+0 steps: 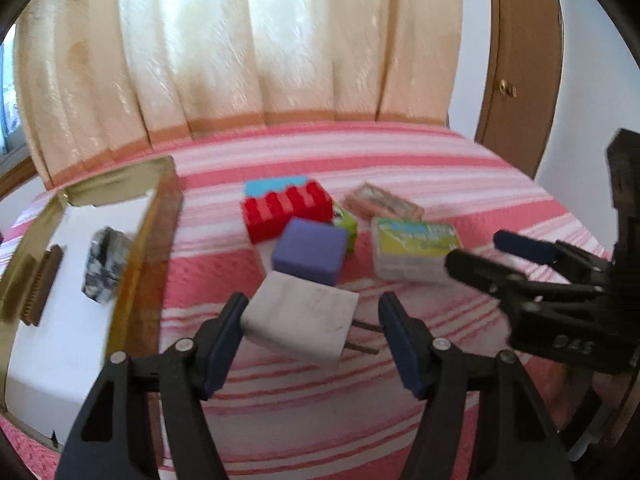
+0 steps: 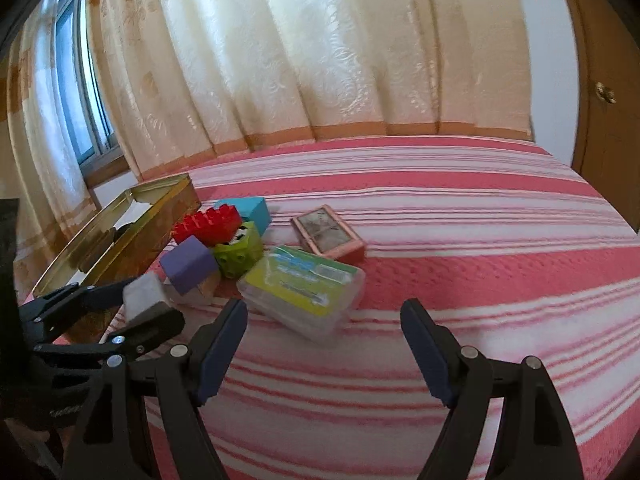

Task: Organize rigid objects
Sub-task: 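Grasp the white plug adapter with the left gripper, then grasp the clear green-labelled plastic box with the right gripper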

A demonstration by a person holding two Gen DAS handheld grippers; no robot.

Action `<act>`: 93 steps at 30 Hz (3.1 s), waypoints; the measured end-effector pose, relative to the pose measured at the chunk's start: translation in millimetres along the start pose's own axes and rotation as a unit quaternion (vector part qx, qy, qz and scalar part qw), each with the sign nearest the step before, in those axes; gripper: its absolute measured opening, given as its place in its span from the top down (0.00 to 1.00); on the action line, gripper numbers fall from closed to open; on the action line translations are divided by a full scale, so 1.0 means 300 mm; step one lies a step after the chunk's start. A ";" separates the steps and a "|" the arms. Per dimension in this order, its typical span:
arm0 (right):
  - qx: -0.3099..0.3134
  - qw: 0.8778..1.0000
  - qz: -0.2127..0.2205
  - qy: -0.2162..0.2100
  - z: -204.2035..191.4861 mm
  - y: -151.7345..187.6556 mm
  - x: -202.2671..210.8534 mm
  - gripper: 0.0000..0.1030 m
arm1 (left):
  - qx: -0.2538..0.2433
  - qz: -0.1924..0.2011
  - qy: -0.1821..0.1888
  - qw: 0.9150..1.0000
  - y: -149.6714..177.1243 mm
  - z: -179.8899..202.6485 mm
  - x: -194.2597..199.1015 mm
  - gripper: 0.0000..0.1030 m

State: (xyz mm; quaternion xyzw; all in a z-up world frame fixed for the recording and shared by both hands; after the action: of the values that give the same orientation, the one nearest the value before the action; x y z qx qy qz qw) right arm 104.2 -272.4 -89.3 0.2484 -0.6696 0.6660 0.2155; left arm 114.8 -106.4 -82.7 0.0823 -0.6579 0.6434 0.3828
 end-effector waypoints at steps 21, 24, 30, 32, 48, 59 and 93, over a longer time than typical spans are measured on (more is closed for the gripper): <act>0.008 0.994 -0.099 0.035 -0.111 -0.063 -0.185 0.10 | 0.030 0.025 -0.017 0.999 -0.004 -0.081 0.002 0.35; -0.002 0.994 -0.102 0.026 -0.099 -0.061 -0.191 0.12 | 0.034 0.028 -0.020 0.999 -0.004 -0.085 0.003 0.35; -0.010 0.996 -0.092 0.014 -0.092 -0.057 -0.173 0.15 | 0.025 0.041 -0.022 0.999 -0.003 -0.075 0.017 0.35; -0.013 0.996 -0.083 0.011 -0.088 -0.050 -0.163 0.15 | 0.020 0.049 -0.024 0.998 -0.002 -0.071 0.025 0.35; 0.009 1.000 -0.024 0.006 -0.096 -0.028 -0.079 0.17 | 0.019 0.061 -0.026 0.998 0.001 -0.067 0.038 0.35; 0.014 0.997 0.076 -0.010 -0.102 -0.035 0.031 0.17 | 0.014 0.100 -0.037 0.994 0.001 -0.064 0.082 0.35; -0.040 0.978 0.205 0.006 -0.047 -0.029 0.183 0.17 | 0.000 0.223 -0.092 0.971 0.015 -0.073 0.213 0.35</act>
State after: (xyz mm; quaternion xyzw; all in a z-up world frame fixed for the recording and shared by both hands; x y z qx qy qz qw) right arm 66.0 -260.8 -48.2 0.0925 -0.7312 0.6700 0.0883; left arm 76.6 -61.1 -49.9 -0.0071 -0.6918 0.7023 0.1675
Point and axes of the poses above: each gripper's, at about its wrist camera, not at the fingertips, and x roughly against the way its jaws point, z to its right, y to its underside, the point moved 5 cm from there along -x, roughly the way its jaws point, and after that the axes turned 8 degrees about y, right-handed, at the moved point
